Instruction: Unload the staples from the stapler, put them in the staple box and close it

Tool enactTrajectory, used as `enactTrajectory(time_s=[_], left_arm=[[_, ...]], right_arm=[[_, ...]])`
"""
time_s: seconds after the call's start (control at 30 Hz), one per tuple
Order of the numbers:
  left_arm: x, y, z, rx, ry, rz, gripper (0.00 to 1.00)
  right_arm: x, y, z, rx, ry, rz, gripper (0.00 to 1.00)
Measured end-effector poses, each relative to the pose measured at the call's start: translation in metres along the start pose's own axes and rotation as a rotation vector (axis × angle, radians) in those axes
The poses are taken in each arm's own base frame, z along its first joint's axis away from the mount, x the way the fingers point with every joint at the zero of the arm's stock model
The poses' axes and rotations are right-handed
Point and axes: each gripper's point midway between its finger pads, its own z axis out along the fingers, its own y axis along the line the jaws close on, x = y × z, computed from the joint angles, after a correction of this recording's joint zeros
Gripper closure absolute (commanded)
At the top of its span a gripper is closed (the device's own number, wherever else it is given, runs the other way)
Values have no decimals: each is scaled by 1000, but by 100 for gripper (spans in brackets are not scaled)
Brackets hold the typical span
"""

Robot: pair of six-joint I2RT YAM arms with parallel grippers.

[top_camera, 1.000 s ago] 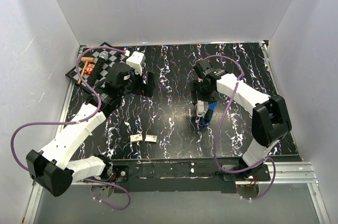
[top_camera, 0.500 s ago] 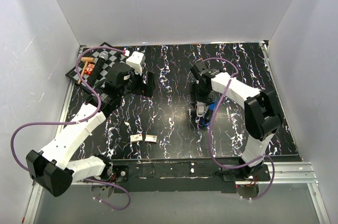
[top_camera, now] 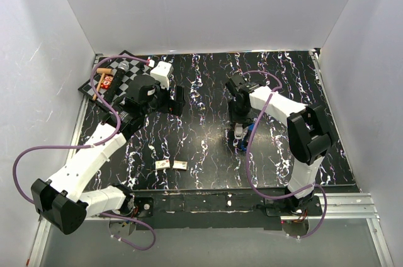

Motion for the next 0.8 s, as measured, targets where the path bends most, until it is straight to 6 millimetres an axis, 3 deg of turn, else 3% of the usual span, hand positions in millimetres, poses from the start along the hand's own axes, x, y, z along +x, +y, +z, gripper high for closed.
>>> enactTrajectory(time_s=[0.13,0.33,0.63,0.8], left_arm=[[0,0,0,0,0,0,2],[-1,0,-1,0,-3,0,2],[-4,2,-5,-9,-19,0,2],[-4,3,-10,-16,-30,-1,2]], right_arm=[[0,-1,1,7,-2,-2,63],[-1,-4,1,23,-6,-13,98],[-14,-11,-9,62,-31,-97,99],[-25,2,-20,-8,-49,-185,99]])
